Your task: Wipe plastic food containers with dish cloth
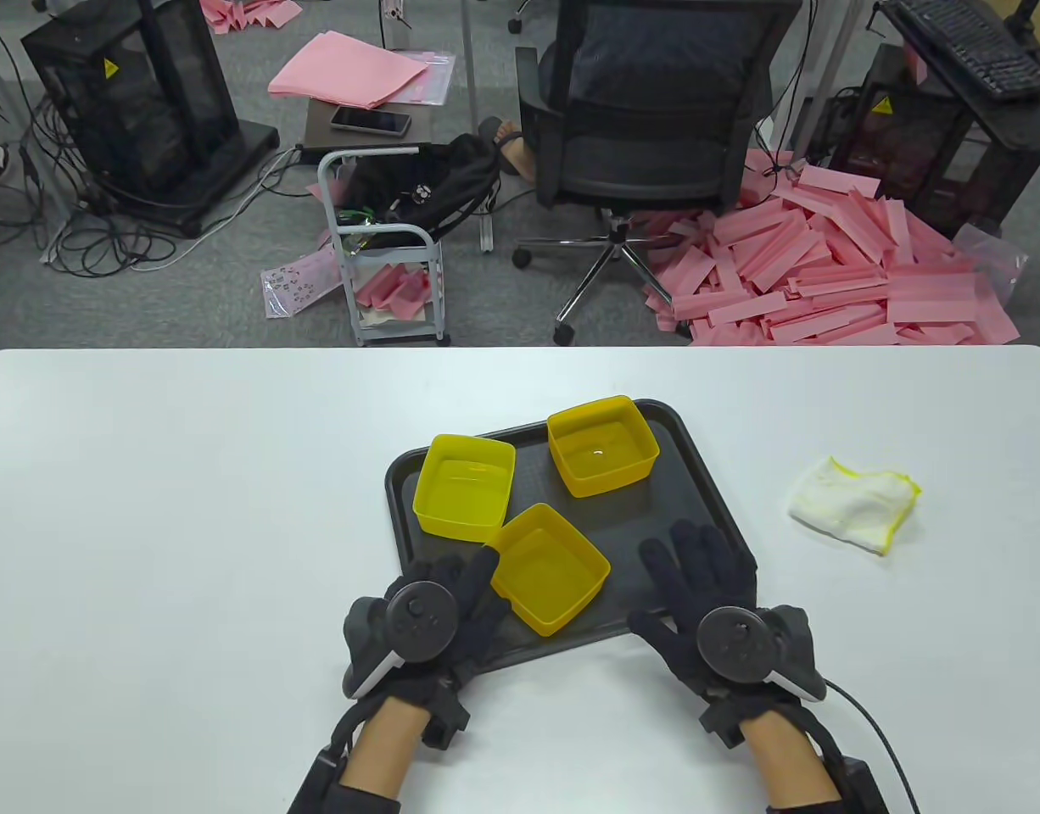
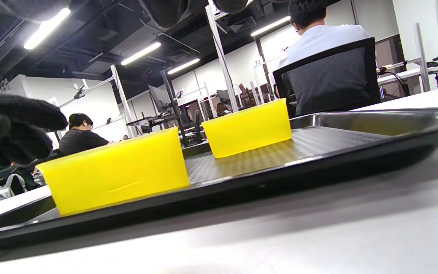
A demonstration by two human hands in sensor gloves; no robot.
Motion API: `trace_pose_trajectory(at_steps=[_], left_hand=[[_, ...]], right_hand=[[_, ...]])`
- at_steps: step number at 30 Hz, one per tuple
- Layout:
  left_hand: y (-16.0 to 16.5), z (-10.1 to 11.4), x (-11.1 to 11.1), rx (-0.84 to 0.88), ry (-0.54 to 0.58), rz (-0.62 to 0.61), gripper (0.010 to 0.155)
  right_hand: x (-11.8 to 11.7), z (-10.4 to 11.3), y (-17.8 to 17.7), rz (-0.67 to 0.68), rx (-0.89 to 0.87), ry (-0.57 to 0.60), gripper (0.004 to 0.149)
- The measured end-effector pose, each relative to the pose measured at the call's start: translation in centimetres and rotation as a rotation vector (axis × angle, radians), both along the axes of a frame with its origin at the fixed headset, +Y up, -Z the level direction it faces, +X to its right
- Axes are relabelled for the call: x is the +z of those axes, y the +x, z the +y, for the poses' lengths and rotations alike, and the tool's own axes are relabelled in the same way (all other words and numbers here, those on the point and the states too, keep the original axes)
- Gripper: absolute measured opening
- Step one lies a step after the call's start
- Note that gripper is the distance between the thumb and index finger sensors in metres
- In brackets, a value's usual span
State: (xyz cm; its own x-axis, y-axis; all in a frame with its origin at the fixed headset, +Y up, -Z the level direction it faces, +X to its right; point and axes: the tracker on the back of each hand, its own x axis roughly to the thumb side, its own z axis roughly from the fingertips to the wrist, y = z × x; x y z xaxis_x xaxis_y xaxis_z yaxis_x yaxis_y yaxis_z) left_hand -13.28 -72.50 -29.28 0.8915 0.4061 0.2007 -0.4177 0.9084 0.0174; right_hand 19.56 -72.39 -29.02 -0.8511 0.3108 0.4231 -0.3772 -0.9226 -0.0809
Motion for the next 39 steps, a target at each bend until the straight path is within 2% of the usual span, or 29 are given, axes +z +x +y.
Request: trace_pose_trajectory(at_steps=[3,15,27,31,39], left_hand=[[0.2,-0.3,-1.0,-0.101,-0.056,0.008,0.064],[2.1,-1.4,-3.7,-0.244,-0.189,-0.005,0.063],[3.5,-1.9,-5.2,-0.235,-0.219,-0.083,0.053],[3.8,-1.5,-5.5,-0.271,-0.219,-0.085,0.050],[3.5,-1.7,-6.2,-0.227,-0.271,-0.092,0.049]], right_hand=[[-0.2,0.0,0.6,-0.013,-0.013,-0.008,0.078],[-0.6,-0.3,1.0,-0.028,-0.035,-0.049,0.078],[-0.8,-0.3,1.3,-0.035,-0.046,-0.063,0.077],[-0.8,-0.3,1.3,-0.035,-0.051,-0.066,0.077],[-0.9,-0.3,1.5,-0.036,-0.062,-0.064,0.076]])
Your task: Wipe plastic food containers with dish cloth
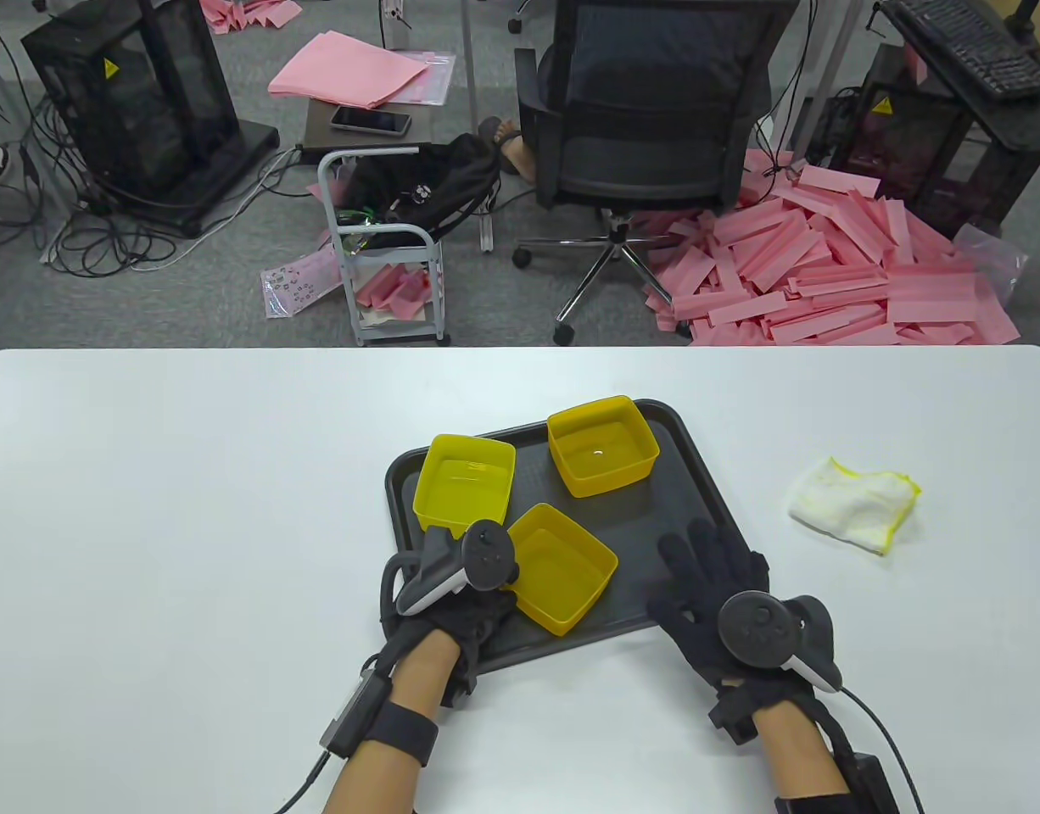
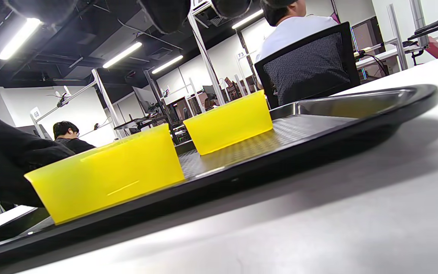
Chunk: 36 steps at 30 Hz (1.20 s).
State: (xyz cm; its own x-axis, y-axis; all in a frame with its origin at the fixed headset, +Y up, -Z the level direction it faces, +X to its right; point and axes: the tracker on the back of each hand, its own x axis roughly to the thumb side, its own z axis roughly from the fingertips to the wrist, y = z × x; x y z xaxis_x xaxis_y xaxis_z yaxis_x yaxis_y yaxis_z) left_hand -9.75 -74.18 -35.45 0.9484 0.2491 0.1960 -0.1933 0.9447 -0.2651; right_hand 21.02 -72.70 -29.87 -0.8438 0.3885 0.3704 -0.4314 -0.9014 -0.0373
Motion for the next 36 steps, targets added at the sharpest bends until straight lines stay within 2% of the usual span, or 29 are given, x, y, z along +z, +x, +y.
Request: trace_pose_trajectory(at_steps=[12,18,29,36], left_hand=[[-0.1,0.2,1.7,0.122,0.231,-0.078,0.045],[-0.4,1.7,3.8,0.192,0.421,-0.123,0.045],[-1.0,4.8,8.0,0.304,0.590,-0.192,0.046],[-1.8,4.6,9.5,0.338,0.620,-0.205,0.046]], right_hand=[[-0.1,0.0,0.3,-0.008,-0.014,-0.002,0.076],[-0.1,0.0,0.6,-0.019,-0.022,-0.003,0.076],[-0.3,-0.1,1.4,-0.047,-0.032,-0.009,0.075],[-0.5,-0.6,1.7,-0.064,-0.019,-0.030,0.075]])
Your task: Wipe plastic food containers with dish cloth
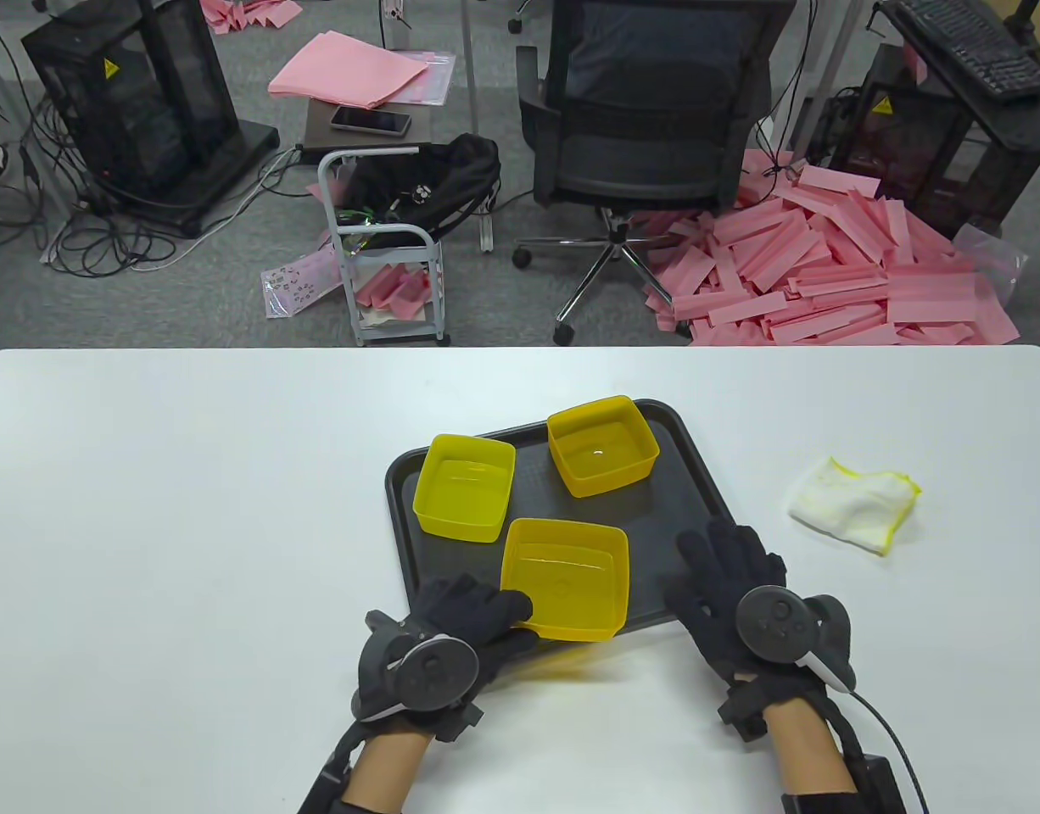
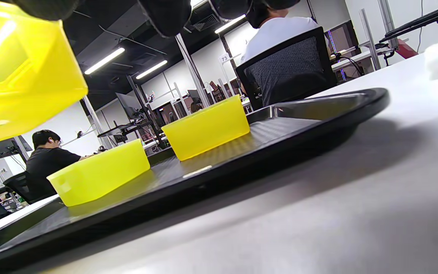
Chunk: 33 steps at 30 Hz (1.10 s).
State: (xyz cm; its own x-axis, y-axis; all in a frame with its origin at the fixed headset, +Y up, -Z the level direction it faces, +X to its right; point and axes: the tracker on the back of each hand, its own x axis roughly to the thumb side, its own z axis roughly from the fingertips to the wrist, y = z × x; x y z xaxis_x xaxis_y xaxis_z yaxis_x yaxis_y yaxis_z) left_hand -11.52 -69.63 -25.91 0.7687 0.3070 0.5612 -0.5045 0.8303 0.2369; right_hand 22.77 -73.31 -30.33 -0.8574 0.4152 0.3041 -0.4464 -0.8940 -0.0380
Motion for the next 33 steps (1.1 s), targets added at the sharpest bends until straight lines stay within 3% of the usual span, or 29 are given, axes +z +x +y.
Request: trace_pose_trajectory(at_steps=[9,18,21,27,30,33], left_hand=[[-2.3,-0.7,-0.2,0.087,-0.087,-0.009,0.045],[-2.8,-0.9,-0.7,0.106,-0.127,-0.026,0.044],[-2.8,-1.1,-1.0,0.103,-0.144,-0.022,0.044],[-2.8,-1.1,-1.0,0.092,-0.153,-0.017,0.044],[-2.7,-1.0,-0.9,0.081,-0.152,-0.019,0.044],[-2.5,-0.8,-0.7,0.074,-0.141,-0.029,0.043]], right_hand=[[-1.0,-0.4,0.6,-0.039,0.098,-0.046,0.073],[-7.2,2.6,8.0,-0.279,0.235,-0.110,0.070],[-9.8,3.0,11.0,-0.384,0.291,-0.183,0.068],[-13.7,0.3,14.7,-0.502,0.360,-0.387,0.061],[-14.6,-1.5,15.6,-0.516,0.418,-0.533,0.063],[-15.1,-2.4,16.2,-0.522,0.396,-0.579,0.067]])
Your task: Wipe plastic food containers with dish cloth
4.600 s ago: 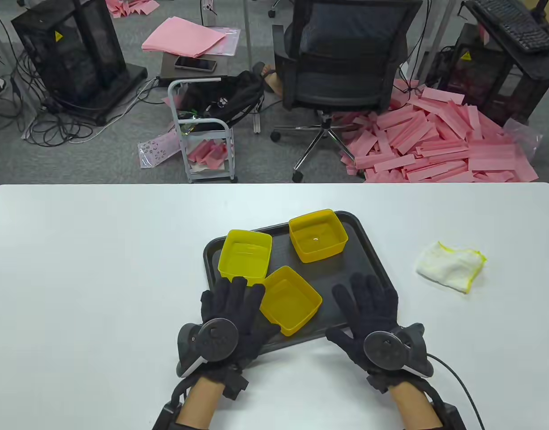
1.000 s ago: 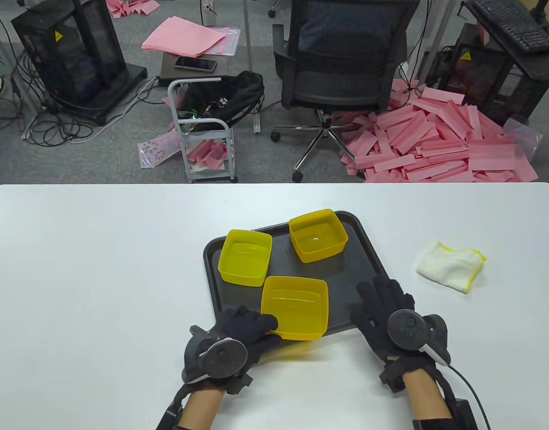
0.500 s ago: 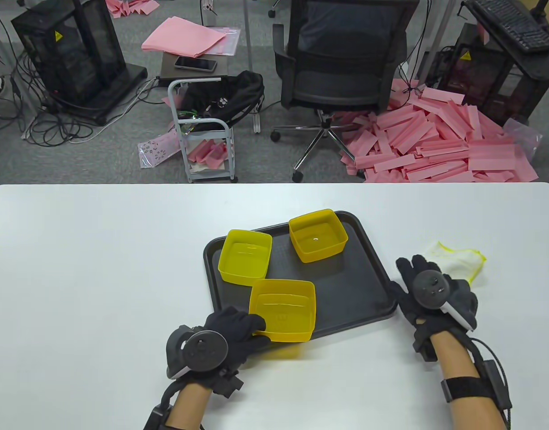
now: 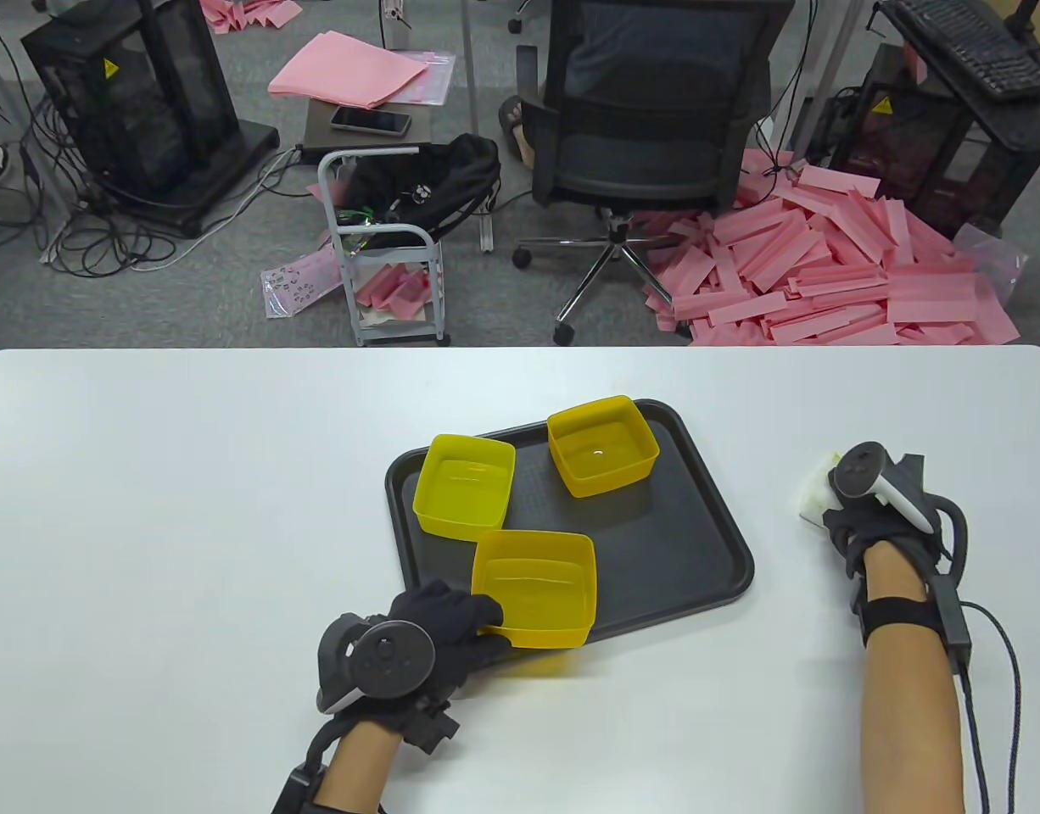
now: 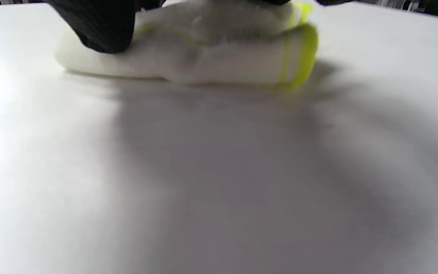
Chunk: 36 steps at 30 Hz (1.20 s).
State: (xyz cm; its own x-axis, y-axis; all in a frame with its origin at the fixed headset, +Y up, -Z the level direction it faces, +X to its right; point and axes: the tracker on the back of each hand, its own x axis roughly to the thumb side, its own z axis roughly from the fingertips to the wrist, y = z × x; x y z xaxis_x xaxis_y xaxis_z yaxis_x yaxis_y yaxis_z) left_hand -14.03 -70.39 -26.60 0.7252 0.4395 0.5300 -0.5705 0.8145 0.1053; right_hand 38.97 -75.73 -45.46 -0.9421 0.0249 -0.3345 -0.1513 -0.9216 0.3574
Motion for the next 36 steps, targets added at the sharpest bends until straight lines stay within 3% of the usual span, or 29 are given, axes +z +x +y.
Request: trace_pose_trajectory(at_steps=[6,12,17,24,28,32,36], left_hand=[[0.5,0.1,0.1,-0.016,0.012,-0.015,0.043],[0.8,0.1,0.2,-0.026,0.012,-0.026,0.043],[0.9,0.0,0.2,-0.027,0.009,-0.034,0.043],[1.3,-0.2,0.3,-0.032,0.002,-0.049,0.043],[1.6,-0.2,0.6,-0.040,0.006,-0.056,0.043],[2.0,0.0,1.1,-0.037,0.017,-0.068,0.043],[2.4,0.2,1.4,-0.042,0.025,-0.082,0.043]], right_hand=[[0.2,0.7,-0.6,0.023,0.118,0.101,0.072],[2.2,1.5,-1.7,0.133,0.253,0.153,0.054],[4.8,3.9,-3.3,0.266,0.201,0.245,0.051],[10.1,11.4,-10.3,0.533,0.013,0.415,0.048],[12.7,14.7,-14.9,0.672,0.006,0.480,0.048],[14.6,16.3,-19.5,0.809,0.038,0.589,0.048],[16.2,16.5,-24.1,0.963,0.082,0.634,0.049]])
